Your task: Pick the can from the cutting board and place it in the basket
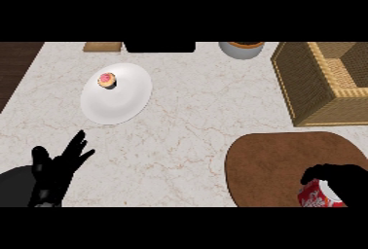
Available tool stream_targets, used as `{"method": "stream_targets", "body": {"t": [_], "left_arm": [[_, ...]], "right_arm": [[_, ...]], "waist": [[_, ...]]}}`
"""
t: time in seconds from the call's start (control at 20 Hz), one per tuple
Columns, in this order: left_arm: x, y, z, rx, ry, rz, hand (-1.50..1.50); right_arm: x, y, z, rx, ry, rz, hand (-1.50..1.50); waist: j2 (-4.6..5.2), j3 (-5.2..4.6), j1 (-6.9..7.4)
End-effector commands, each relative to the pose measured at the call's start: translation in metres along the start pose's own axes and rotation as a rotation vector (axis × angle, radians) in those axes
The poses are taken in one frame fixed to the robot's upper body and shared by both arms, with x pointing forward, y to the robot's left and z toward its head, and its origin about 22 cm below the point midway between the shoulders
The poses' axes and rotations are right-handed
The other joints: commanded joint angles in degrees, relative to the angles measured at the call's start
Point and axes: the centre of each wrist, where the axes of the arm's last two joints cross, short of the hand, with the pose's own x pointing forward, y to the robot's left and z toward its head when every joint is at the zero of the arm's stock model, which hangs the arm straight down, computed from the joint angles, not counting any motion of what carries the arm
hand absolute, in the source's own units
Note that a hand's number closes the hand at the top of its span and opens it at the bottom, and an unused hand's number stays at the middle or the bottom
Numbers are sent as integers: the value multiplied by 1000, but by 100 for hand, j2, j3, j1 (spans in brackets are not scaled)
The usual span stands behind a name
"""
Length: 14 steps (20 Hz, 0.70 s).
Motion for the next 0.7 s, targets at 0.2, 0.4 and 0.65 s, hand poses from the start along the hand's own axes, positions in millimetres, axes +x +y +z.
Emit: {"method": "stream_targets", "body": {"t": [0.2, 0.4, 0.65], "left_arm": [[-23, -12, 14, 3, 106, -8, 0], [-28, -19, -3, -15, 99, -5, 0], [-12, -4, 2, -27, 102, -14, 0]], "right_arm": [[-14, 16, -1, -51, -32, 97, 150], [42, 31, -35, -83, -1, 84, 150], [117, 39, -80, -131, 27, 81, 150]], "waist": [[40, -46, 4], [61, -50, 48], [65, -47, 136]]}}
